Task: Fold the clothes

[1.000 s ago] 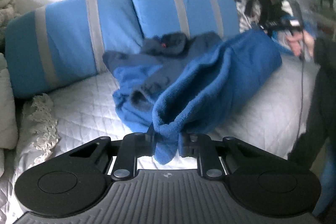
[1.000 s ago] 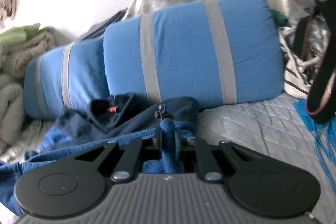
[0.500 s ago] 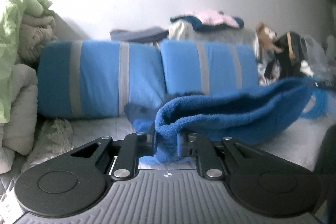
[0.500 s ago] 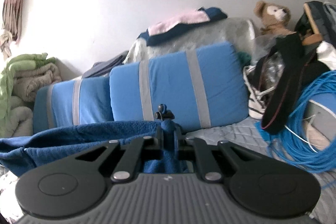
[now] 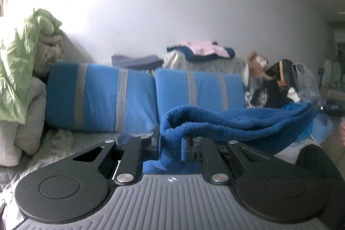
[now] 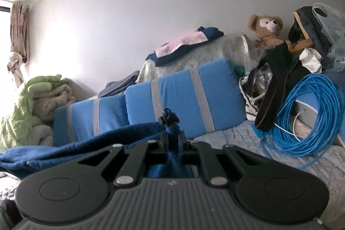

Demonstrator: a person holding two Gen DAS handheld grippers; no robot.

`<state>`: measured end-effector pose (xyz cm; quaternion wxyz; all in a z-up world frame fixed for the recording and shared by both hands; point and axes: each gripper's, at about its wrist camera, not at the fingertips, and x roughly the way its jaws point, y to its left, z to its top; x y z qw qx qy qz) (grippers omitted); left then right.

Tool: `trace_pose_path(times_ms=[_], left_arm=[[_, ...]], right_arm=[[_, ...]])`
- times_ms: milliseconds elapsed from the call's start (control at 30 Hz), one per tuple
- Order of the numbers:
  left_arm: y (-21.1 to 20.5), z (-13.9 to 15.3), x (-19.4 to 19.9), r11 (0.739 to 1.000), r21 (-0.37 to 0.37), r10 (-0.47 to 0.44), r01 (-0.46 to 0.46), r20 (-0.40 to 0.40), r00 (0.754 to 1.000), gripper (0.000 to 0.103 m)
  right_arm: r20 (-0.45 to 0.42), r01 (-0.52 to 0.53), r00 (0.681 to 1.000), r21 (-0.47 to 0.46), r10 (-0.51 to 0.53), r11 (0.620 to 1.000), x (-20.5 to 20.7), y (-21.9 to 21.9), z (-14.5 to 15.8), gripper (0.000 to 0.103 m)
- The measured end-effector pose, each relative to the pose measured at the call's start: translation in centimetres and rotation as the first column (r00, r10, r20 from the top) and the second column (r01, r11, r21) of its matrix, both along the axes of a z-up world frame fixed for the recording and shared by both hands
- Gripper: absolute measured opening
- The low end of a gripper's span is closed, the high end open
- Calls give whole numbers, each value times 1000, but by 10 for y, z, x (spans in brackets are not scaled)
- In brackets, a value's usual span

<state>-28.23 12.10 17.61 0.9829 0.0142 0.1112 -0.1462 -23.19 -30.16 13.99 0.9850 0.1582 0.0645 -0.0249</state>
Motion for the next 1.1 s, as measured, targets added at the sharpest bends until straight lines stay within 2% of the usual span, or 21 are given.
trace_pose_path(times_ms=[100, 233, 367, 467, 567, 667, 767, 867, 900, 933, 1000, 1067, 1100], left_arm=[[2, -9, 32, 1000, 22, 12, -11, -44, 999, 16], [8, -20, 100, 998, 15, 59, -58, -80, 995, 16], [2, -33, 173, 990, 77, 125, -118, -108, 986, 16], [-5, -52, 222, 978, 132, 182, -162, -160, 970, 16], [-13, -80, 263, 961, 181, 248, -210, -222, 943, 16], [-10, -110, 285, 956, 152, 285, -252, -268, 920, 16], [-7, -128, 293, 957, 130, 289, -260, -314, 904, 17], [1, -131, 299, 966, 103, 259, -238, -334, 906, 21], [6, -132, 301, 968, 81, 249, -236, -348, 904, 22], [13, -133, 305, 971, 46, 236, -236, -369, 899, 23], [26, -137, 312, 968, -39, 211, -250, -417, 884, 30], [39, -140, 317, 951, -125, 195, -282, -461, 865, 38], [45, -141, 319, 939, -167, 188, -301, -482, 856, 43]], right_arm=[[-29, -29, 999, -16, 29, 999, 28, 0, 0, 8], [-88, -38, 995, -18, 36, 999, 96, -4, -11, 8], [-173, -17, 985, -1, 16, 1000, 168, -13, -30, 9], [-235, 0, 972, 11, 3, 1000, 221, -20, -44, 9], [-296, 16, 955, 17, -11, 1000, 271, -24, -61, 9], [-340, 35, 940, 24, -24, 999, 300, -23, -91, 9], [-412, 50, 911, 78, -13, 996, 319, -30, -116, 11], [-438, 53, 899, 70, -17, 996, 325, -38, -125, 23], [-446, 60, 895, 68, -24, 996, 326, -41, -127, 24], [-451, 78, 892, 69, -39, 995, 327, -45, -128, 24], [-460, 126, 885, 85, -73, 988, 329, -53, -130, 34], [-472, 174, 877, 133, -92, 976, 329, -62, -131, 59], [-475, 197, 874, 159, -100, 967, 330, -67, -132, 67]])
